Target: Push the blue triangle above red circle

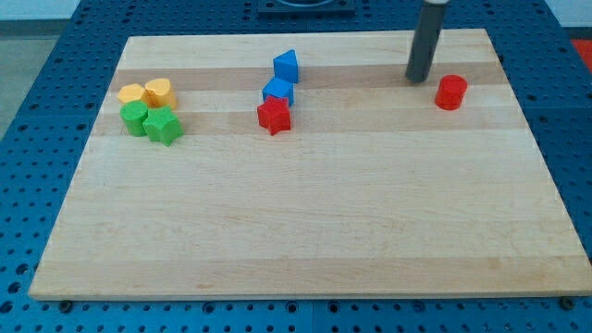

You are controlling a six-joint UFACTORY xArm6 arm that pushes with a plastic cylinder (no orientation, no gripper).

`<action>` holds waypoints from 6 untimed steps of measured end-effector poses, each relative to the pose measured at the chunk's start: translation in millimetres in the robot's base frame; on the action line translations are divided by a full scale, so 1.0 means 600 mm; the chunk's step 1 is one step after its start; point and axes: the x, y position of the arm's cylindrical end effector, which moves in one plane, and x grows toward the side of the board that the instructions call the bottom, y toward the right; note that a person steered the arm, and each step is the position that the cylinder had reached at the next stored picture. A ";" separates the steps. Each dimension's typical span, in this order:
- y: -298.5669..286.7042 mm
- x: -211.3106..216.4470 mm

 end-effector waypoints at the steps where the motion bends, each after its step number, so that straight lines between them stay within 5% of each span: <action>1: 0.071 0.061; 4: 0.071 0.102; 6: -0.024 0.020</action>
